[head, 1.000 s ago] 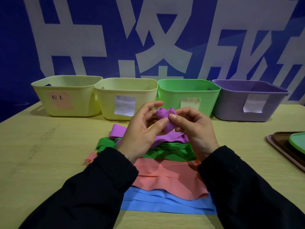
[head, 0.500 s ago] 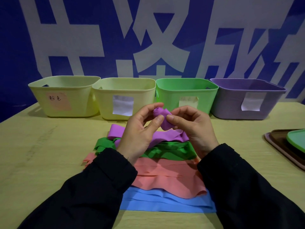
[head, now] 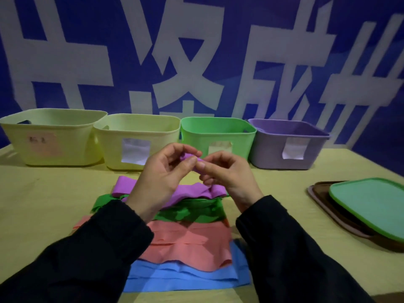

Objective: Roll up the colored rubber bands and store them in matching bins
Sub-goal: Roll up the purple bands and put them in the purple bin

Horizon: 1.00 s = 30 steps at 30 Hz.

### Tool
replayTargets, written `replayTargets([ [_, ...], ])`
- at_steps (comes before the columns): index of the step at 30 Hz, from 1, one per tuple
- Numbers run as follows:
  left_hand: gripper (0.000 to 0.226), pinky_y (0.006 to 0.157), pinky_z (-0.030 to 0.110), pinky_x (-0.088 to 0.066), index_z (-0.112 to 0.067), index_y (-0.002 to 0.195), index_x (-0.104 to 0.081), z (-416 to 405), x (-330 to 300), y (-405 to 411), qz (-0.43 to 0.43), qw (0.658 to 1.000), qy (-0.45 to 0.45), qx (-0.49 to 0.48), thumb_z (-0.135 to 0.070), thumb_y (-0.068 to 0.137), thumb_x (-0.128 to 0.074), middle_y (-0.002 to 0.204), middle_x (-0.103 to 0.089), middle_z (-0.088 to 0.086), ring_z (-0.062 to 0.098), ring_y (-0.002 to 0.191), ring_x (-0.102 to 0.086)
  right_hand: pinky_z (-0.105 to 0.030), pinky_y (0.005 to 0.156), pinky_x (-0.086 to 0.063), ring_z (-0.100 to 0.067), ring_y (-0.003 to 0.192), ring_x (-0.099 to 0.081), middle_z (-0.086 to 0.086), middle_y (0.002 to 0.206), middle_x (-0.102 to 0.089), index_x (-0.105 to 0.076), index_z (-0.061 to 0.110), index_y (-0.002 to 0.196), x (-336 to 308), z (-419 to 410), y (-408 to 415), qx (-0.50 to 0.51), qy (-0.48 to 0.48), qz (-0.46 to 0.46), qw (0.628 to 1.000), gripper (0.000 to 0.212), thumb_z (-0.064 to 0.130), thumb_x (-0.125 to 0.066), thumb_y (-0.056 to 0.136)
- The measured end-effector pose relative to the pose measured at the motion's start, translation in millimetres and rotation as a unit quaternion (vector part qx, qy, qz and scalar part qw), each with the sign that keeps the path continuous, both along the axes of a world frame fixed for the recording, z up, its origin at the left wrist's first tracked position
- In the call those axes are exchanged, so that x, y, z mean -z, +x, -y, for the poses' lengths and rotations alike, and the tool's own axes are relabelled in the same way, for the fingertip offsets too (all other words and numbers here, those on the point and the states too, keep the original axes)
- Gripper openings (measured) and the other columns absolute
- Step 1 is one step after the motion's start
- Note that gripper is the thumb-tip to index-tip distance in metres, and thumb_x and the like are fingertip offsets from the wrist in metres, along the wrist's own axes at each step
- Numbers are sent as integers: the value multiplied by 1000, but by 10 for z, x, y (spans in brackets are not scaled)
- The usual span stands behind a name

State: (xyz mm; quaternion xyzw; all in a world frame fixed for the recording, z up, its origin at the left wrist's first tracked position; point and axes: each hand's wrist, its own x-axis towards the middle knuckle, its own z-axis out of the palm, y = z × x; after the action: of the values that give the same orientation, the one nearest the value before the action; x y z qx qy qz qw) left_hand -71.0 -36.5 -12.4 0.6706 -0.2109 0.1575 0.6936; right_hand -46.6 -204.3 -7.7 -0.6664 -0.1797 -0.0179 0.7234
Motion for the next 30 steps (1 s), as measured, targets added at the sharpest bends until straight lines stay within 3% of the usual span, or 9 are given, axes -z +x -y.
replayTargets([
  [5,14,89,25,-54,-19,110,-67,318,-193,101,-17,998,52,-9,-18,100,-58,109,-75,3,10,100,-69,-31,54,-43,-20,51,-49,-17,68,-54,-58,5,80,-123,349,11,42,20,49,998,35,22,-87,74],
  [9,18,85,28,-58,-29,112,-68,619,-292,198,-17,992,125,-20,-33,95,-64,108,-72,-3,7,93,-72,-28,49,-45,-17,51,-54,-8,65,-58,-53,3,75,-140,641,58,130,-43,105,985,42,31,-84,77],
  [12,10,87,39,-61,-23,106,-69,892,-343,363,-14,991,129,-24,-22,96,-68,103,-73,0,14,92,-73,-31,58,-53,-17,63,-60,-12,80,-64,-58,1,87,-165,946,138,139,-63,81,985,34,24,-82,81],
  [15,9,79,58,-60,-32,102,-69,1182,-358,640,1,986,160,-45,-25,95,-69,99,-74,-2,31,92,-71,-33,72,-60,-22,78,-68,-11,90,-70,-66,6,96,-196,1309,328,141,-61,45,987,18,14,-78,85],
  [17,11,87,53,-58,-30,105,-66,1408,-380,836,14,982,181,-59,-25,96,-68,104,-71,-6,24,98,-69,-39,77,-62,-27,83,-70,-7,91,-72,-70,12,94,-220,1511,496,177,-80,51,980,13,15,-79,85],
  [19,14,94,43,-57,-21,110,-63,1651,-418,1055,40,972,216,-80,-23,97,-66,111,-67,-6,13,106,-64,-40,78,-62,-22,84,-70,1,90,-72,-70,16,93,-246,1693,696,241,-140,76,957,15,24,-80,84],
  [22,26,97,41,-52,-17,124,-57,1941,-533,1334,62,930,340,-125,-28,100,-60,125,-64,2,20,113,-62,-34,78,-58,-9,85,-66,10,90,-70,-68,22,93,-313,1892,995,328,-240,128,904,15,32,-77,86],
  [26,45,103,38,-44,-20,144,-43,2111,-648,1561,46,897,424,-116,-33,102,-54,146,-47,4,23,127,-52,-32,77,-55,-13,88,-64,7,94,-69,-65,26,94,-308,2019,1397,422,-264,134,857,15,37,-73,89],
  [30,38,104,37,-43,-17,141,-47,2072,-534,1644,59,876,463,-122,-22,104,-49,146,-47,4,21,123,-55,-44,87,-55,-20,95,-65,7,103,-72,-67,29,109,-213,1994,1615,433,-375,130,809,27,49,-66,91],
])
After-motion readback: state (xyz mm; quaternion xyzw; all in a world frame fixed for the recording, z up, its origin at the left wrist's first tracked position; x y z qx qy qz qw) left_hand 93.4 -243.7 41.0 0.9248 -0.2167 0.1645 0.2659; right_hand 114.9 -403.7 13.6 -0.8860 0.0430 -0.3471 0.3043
